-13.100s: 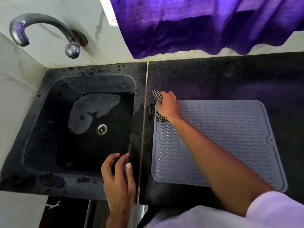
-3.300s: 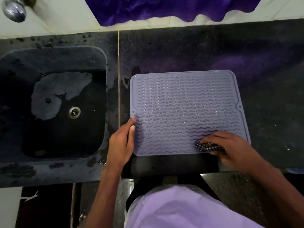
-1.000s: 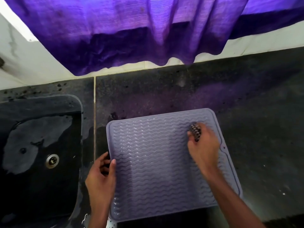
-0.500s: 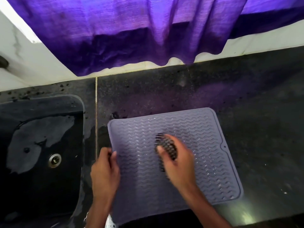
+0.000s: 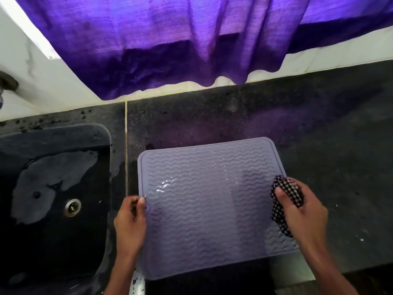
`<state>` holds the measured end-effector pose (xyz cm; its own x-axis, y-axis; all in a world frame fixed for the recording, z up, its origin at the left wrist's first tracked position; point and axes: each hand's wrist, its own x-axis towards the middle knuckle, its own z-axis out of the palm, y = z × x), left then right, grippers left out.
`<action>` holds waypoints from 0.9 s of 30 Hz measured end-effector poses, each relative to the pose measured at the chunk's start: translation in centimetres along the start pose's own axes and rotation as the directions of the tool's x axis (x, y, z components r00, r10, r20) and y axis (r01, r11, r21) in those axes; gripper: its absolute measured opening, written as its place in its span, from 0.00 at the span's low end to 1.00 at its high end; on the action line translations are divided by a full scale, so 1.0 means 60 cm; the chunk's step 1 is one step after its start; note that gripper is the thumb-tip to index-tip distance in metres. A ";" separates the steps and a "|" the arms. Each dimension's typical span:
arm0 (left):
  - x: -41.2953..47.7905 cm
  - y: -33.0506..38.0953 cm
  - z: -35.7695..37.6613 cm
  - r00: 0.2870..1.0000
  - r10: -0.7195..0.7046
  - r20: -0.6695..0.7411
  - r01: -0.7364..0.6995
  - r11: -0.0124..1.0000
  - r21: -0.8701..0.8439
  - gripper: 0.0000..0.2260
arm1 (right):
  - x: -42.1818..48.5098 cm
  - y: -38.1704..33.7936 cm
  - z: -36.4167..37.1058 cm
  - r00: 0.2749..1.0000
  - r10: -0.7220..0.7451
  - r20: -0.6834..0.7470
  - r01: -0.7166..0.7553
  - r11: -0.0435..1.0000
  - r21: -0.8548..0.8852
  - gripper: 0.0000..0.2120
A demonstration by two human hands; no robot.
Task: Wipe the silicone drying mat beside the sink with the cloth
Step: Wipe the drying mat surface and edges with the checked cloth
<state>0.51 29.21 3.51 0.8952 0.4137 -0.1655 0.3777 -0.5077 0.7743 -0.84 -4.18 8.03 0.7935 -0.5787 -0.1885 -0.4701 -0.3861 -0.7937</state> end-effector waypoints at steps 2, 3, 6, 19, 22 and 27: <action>0.002 0.007 0.004 1.000 0.009 -0.010 -0.008 0.999 0.038 0.06 | -0.004 0.000 0.001 1.000 0.001 0.009 -0.001 1.000 -0.002 0.15; 0.002 0.011 0.007 1.000 0.011 -0.012 -0.011 0.998 0.055 0.06 | -0.006 0.000 0.001 1.000 0.001 0.018 -0.001 1.000 0.000 0.15; 0.000 0.007 0.012 1.000 -0.007 -0.019 0.009 0.996 0.089 0.07 | -0.013 -0.001 -0.001 0.998 0.019 0.057 -0.020 1.000 0.013 0.15; -0.025 0.033 0.012 0.989 0.106 -0.100 -0.099 0.992 0.072 0.07 | -0.028 0.022 -0.013 0.988 0.109 0.110 -0.116 0.992 0.055 0.16; -0.038 0.049 0.010 0.978 0.157 -0.137 -0.151 0.987 0.053 0.05 | -0.029 0.026 -0.009 0.980 0.146 0.138 -0.168 0.972 0.165 0.15; -0.033 0.034 0.019 0.981 0.130 -0.143 -0.126 0.991 0.033 0.05 | -0.029 0.018 0.007 0.974 0.125 0.188 -0.150 0.980 0.127 0.12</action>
<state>-0.23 26.50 4.74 0.8938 0.4477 0.0253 0.2691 -0.5805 0.7685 -2.54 -3.32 7.27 0.7870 -0.4767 -0.3916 -0.5310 -0.2002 -0.8234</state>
